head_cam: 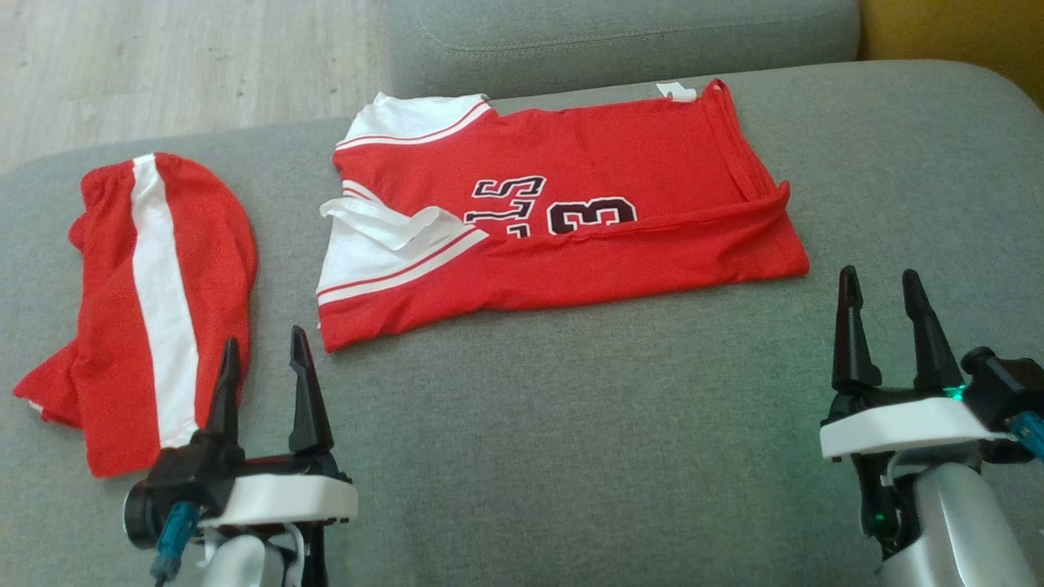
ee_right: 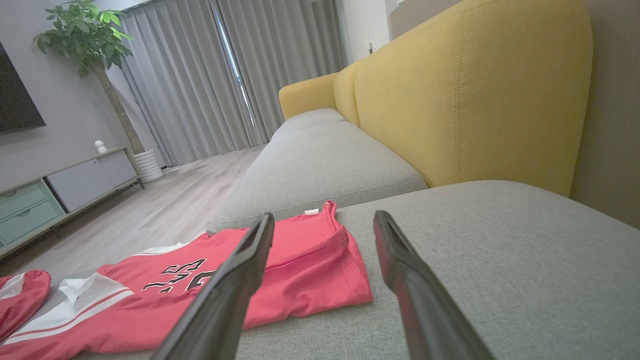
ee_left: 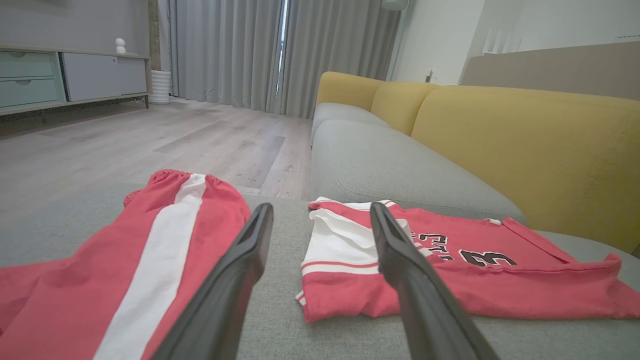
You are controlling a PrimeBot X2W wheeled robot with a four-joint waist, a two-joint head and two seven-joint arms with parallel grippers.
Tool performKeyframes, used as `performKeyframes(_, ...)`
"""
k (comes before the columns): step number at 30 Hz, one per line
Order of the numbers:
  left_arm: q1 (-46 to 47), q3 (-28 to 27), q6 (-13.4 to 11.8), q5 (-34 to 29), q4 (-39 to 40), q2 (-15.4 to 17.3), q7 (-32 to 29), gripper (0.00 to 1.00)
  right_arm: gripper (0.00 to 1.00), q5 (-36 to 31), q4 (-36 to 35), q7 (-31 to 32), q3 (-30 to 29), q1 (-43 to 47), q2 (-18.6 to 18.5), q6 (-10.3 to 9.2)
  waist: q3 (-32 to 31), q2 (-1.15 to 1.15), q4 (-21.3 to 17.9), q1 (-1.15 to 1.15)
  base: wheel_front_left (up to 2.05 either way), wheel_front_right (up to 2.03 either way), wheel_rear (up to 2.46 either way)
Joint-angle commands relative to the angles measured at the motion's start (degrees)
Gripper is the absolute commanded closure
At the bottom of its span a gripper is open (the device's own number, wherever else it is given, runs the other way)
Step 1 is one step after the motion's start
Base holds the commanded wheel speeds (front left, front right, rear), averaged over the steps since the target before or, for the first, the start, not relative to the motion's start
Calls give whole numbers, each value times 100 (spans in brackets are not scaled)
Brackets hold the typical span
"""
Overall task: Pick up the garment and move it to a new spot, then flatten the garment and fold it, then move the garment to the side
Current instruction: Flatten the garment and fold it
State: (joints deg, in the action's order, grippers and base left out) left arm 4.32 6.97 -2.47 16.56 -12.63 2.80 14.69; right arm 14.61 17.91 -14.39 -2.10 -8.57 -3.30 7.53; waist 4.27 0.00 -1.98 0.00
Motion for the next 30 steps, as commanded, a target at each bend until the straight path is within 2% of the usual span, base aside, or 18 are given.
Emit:
performKeyframes(1,240,-180,23,-16,162,12,30,0,0,-65,-225,-61,177,-92,30,-4,25,0,-45,0,0,0,0)
performKeyframes(6,426,-27,-110,78,-227,10,30,0,0,-73,-329,-61,221,-195,39,-4,208,0,-181,0,0,0,0)
performKeyframes(11,963,134,-136,28,-996,9,3,0,0,50,-405,-61,263,-299,41,-4,554,0,-328,0,0,0,0)
performKeyframes(17,1755,-134,-355,192,-2014,108,-345,0,0,194,-499,-61,309,-410,41,-4,942,0,-524,0,0,0,0)
performKeyframes(23,2241,-253,-629,134,-2741,393,-702,0,0,315,-536,-61,491,-518,42,-4,1171,0,-695,0,0,0,0)
performKeyframes(29,2443,-92,-540,96,-3278,500,-1198,0,0,470,-597,-61,575,-568,42,-4,1285,0,-808,0,0,0,0)
performKeyframes(30,2450,-57,-488,99,-3328,504,-1259,17,0,486,-604,-61,572,-568,42,-4,1290,0,-814,0,0,0,0)
